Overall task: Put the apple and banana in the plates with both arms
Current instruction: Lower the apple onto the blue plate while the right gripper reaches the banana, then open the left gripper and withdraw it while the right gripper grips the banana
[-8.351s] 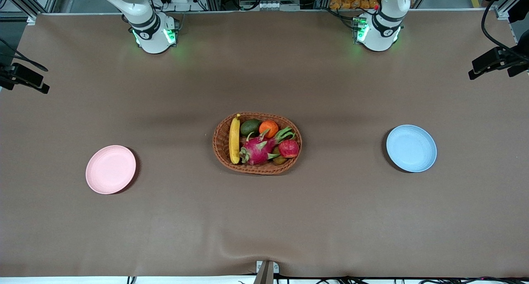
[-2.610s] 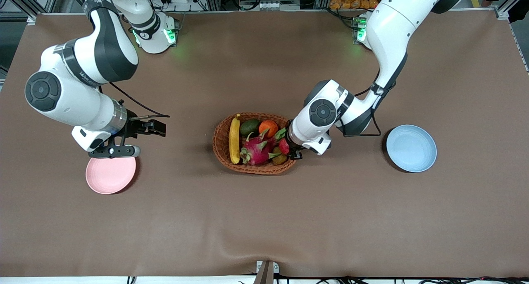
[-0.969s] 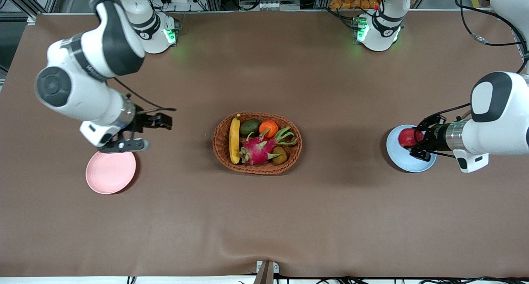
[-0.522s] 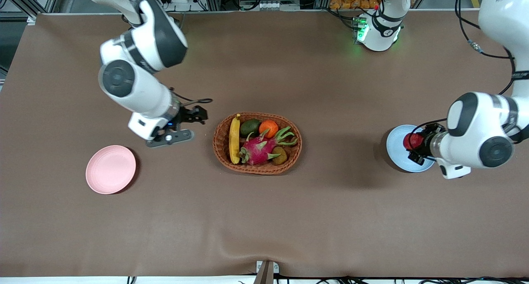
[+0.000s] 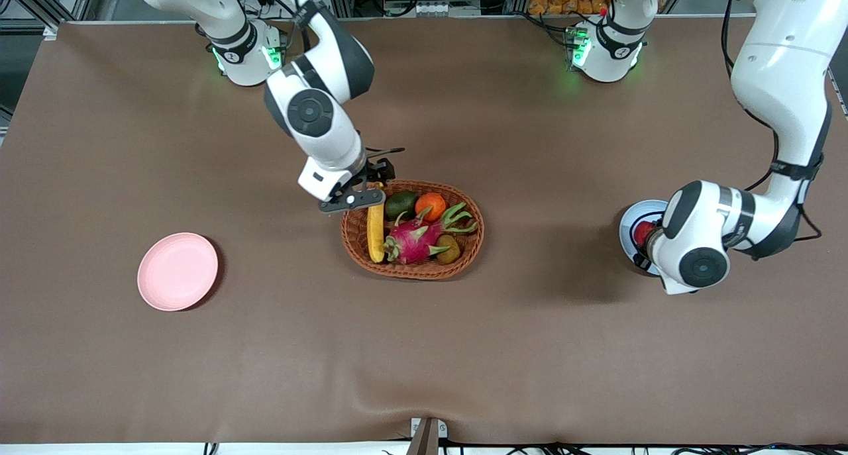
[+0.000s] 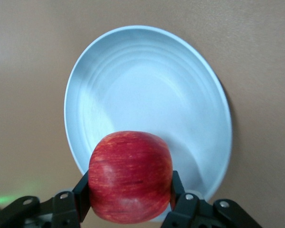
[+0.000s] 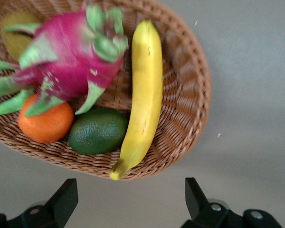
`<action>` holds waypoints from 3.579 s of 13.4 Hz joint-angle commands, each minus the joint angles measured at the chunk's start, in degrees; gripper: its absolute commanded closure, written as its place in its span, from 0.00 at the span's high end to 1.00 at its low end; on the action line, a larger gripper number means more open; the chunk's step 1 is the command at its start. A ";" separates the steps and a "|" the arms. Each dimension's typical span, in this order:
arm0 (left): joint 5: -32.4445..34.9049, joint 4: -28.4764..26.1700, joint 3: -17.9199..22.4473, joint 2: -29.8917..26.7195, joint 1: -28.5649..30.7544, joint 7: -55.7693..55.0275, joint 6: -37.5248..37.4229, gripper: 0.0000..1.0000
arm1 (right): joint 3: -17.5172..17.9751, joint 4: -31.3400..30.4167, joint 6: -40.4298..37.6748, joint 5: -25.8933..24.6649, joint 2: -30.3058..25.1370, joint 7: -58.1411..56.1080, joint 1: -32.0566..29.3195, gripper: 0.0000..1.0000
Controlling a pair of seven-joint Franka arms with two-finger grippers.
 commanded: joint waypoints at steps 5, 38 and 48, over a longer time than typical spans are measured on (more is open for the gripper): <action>4.91 -2.52 -0.37 -0.49 -0.33 1.19 -0.20 0.00 | -0.61 -0.69 3.50 -17.86 4.96 22.51 9.10 1.00; -9.57 7.40 -6.96 -21.12 3.60 37.37 -13.55 1.00 | -0.96 -0.25 4.66 -23.75 6.55 22.61 8.67 0.35; -20.56 14.34 -6.00 -35.56 15.31 66.42 -20.41 1.00 | -0.87 -0.25 4.31 -23.75 6.54 22.61 8.67 0.00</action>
